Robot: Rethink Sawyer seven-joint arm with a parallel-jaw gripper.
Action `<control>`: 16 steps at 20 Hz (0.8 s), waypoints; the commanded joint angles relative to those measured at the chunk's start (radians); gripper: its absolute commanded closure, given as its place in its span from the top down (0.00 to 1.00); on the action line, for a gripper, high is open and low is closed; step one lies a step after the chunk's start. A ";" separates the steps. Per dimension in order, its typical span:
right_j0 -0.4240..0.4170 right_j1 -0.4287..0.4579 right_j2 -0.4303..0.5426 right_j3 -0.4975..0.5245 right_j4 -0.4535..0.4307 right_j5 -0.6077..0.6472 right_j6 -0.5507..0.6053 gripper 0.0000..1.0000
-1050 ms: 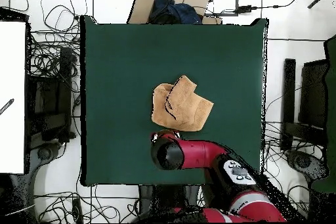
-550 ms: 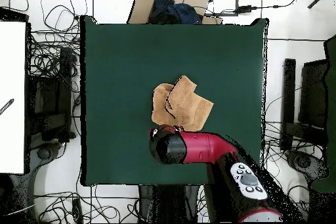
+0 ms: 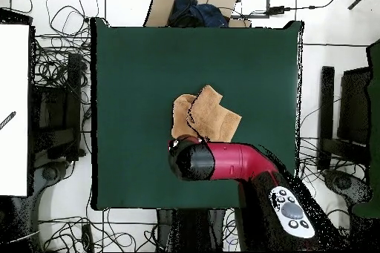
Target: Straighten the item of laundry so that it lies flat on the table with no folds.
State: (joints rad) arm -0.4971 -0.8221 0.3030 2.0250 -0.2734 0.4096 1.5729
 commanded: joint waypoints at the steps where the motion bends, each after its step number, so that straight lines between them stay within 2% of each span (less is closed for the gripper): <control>1: 0.000 0.066 0.103 -0.060 0.012 0.046 0.020 1.00; 16: -0.005 0.132 0.124 -0.130 -0.021 0.062 -0.018 1.00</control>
State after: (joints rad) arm -0.4970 -0.7308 0.3382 1.9632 -0.2740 0.4096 1.5729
